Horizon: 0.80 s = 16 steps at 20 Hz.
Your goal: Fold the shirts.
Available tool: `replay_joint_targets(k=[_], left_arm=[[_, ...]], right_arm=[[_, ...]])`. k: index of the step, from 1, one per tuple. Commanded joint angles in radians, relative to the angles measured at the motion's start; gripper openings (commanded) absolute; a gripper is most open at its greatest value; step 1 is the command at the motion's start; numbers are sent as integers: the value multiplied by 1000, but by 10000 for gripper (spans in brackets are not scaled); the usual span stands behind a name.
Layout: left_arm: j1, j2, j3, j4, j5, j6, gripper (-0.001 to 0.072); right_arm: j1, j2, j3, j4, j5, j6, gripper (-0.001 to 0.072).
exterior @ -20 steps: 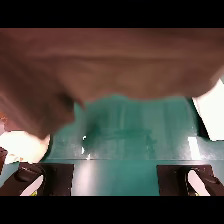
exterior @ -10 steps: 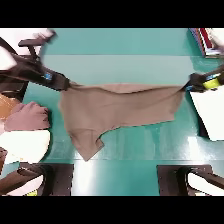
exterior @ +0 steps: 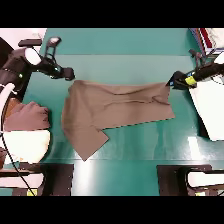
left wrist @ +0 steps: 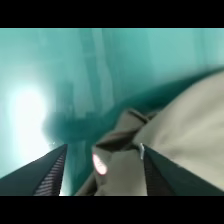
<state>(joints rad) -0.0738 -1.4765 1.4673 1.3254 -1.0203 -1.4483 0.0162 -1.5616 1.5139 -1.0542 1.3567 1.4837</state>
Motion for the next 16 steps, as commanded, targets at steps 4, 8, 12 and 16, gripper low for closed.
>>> replay_joint_targets(k=[4,8,12,16], left_arm=[[133,171,-185,-8,-247,-35,544],[132,397,-589,-22,-224,-104,545],[132,536,-855,-66,-156,-135,545],[132,535,-961,-189,-4,-116,544]], right_arm=[[-81,130,-87,94,39,-88,483],[-92,284,-269,94,-17,-100,483],[-85,358,-359,95,-48,-105,483],[-84,361,-362,95,-27,-105,484]])
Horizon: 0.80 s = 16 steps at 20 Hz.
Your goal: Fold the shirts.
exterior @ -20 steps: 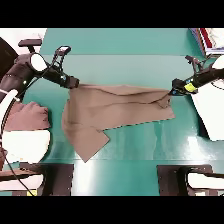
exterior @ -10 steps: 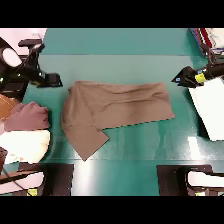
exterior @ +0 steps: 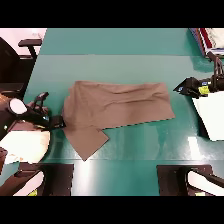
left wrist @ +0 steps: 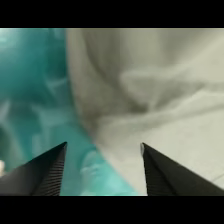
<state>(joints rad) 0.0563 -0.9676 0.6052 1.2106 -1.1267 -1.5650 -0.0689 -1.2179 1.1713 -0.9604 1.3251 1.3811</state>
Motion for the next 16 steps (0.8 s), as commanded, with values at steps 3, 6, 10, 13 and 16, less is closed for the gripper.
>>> replay_joint_targets(k=[3,6,10,13,16], left_arm=[[2,26,-106,-113,174,2,543],[2,26,-105,-136,207,2,511],[2,27,-67,-137,172,24,23],[2,27,9,-136,122,56,23],[2,27,43,-142,139,56,24]], right_arm=[[1,17,-20,1,6,-3,484],[1,17,-20,0,14,-3,483],[-43,17,-26,-18,104,-40,483],[-156,71,-165,-96,114,-32,483],[-297,153,-418,-133,19,16,485]])
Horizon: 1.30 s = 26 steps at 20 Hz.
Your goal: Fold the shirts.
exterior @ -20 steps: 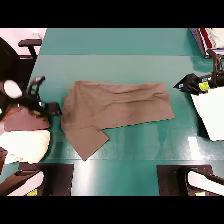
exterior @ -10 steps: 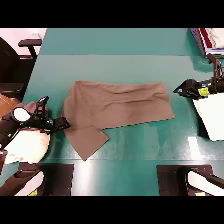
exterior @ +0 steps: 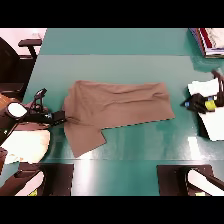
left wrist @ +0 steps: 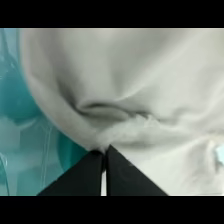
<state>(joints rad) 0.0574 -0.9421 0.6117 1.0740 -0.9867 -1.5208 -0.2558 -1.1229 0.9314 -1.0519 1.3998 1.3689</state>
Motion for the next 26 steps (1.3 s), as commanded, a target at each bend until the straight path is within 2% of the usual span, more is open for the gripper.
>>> replay_joint_targets(k=[1,3,6,11,13,14,15,17,18,22,26], left_arm=[[0,1,37,-14,11,11,24],[0,1,37,-17,17,11,24],[0,1,37,-16,6,11,24],[0,1,37,-16,7,11,24],[0,1,37,-16,7,11,24],[0,1,37,-16,7,11,24],[0,1,37,-16,7,11,24],[0,2,38,-16,7,11,23],[0,8,44,-16,7,11,23],[1,129,201,3,1,10,22],[1,243,610,19,-10,10,23]], right_arm=[[-158,71,-256,-3,-85,28,485],[-203,64,-370,87,-142,24,484],[-161,5,-440,220,-249,-18,467],[56,-129,-322,257,-425,-15,448],[109,-183,-249,256,-452,2,383],[127,-208,-219,255,-451,2,374],[143,-229,-194,253,-451,2,304],[171,-238,-164,227,-452,2,50],[179,-230,-150,211,-446,2,18],[171,-75,-31,158,-392,-4,17],[110,156,285,160,-332,-25,18]])
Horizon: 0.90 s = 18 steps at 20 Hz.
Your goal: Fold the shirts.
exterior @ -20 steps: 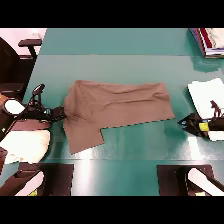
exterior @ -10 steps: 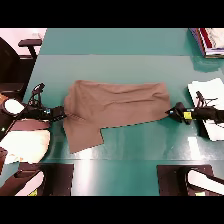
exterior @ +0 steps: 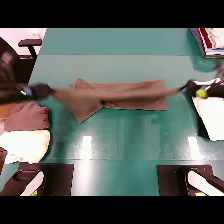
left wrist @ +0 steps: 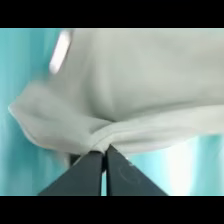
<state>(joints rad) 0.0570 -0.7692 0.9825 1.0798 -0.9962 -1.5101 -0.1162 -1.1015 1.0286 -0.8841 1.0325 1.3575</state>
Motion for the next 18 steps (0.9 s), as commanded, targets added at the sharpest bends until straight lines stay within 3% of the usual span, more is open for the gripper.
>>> replay_joint_targets(k=[1,5,9,12,15,18], left_arm=[[1,77,374,21,-2,0,23],[1,76,858,32,-7,-1,23],[1,76,1146,40,-5,-60,22],[1,72,1180,53,-10,-90,21],[1,2,1147,84,-120,-116,22],[1,-97,993,53,-250,-114,23]], right_arm=[[-44,180,278,-8,36,-16,18],[-124,311,618,-10,47,-16,18],[-267,376,827,-10,122,-16,17],[-371,346,953,-9,222,-8,17],[-377,257,1037,2,323,42,16],[-362,166,937,24,433,67,17]])
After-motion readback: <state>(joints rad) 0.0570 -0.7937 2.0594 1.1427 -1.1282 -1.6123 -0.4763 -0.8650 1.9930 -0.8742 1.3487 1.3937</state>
